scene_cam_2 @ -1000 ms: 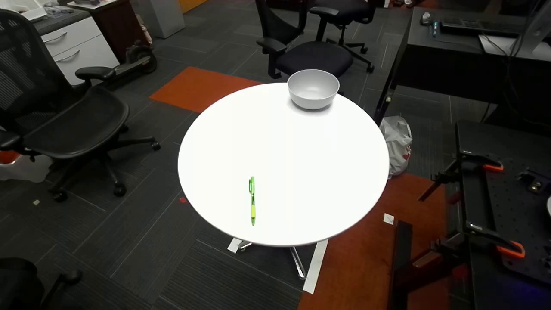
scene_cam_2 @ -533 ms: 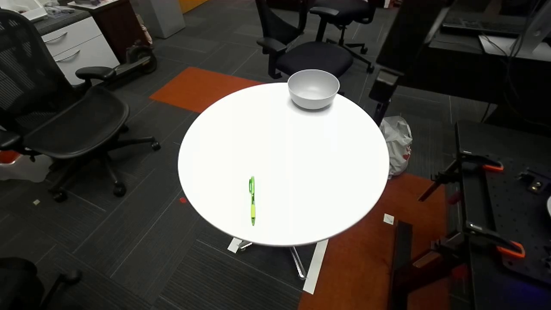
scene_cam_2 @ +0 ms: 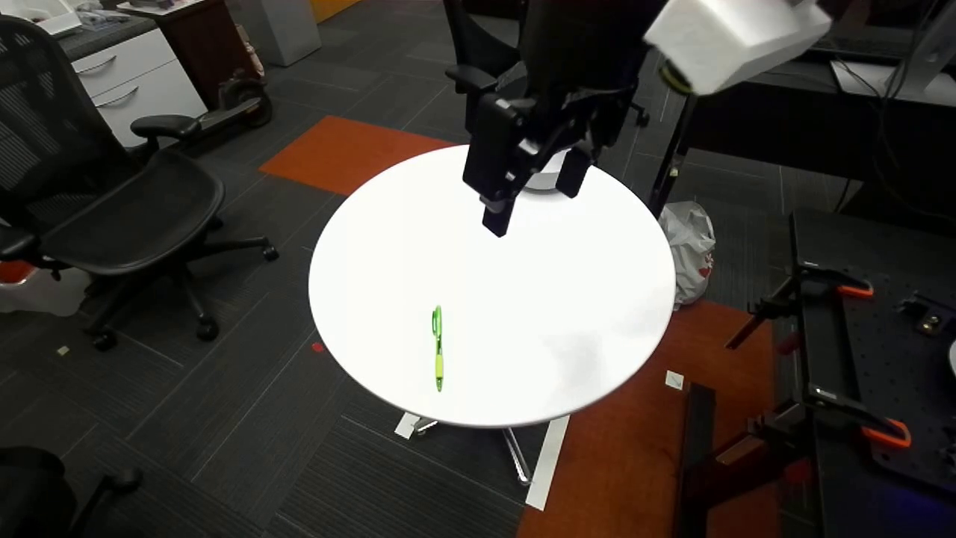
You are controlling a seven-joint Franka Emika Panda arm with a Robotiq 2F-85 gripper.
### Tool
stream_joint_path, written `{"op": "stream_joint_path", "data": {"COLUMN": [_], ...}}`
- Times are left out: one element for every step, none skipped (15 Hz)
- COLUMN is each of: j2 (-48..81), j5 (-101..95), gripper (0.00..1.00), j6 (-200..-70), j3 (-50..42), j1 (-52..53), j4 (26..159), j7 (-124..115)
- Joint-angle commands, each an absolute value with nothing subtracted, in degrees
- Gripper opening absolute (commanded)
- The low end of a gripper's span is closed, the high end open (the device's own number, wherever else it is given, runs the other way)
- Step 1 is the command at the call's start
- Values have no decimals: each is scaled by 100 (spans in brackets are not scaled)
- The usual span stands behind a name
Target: Put the green pen inside the grey bowl
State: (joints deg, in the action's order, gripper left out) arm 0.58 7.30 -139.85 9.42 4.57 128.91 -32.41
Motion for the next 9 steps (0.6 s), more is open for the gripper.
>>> {"op": "stream_joint_path", "data": {"j2": [873,1083,1245,1439,1604,1797,1963,2147,2301], "j5": [406,312,299,270,327,322,365,388,419], "gripper": [100,100,100,100,100,100,100,100,100], "j6": [-13923,-13874,-13825,-13803,-13809,-13845,-13853,-13847,-13840], "j3": [837,790,752,698,659,595,541,490,448], "j1": [659,725,782,844,889,947,989,1022,1051], "j4": [12181,12016,11871,11717,11585,11442,11322,11191,11070], "j7": [-4328,-4578,-4732,-4932,-5031,-5193,-5289,-5374,-5425]}}
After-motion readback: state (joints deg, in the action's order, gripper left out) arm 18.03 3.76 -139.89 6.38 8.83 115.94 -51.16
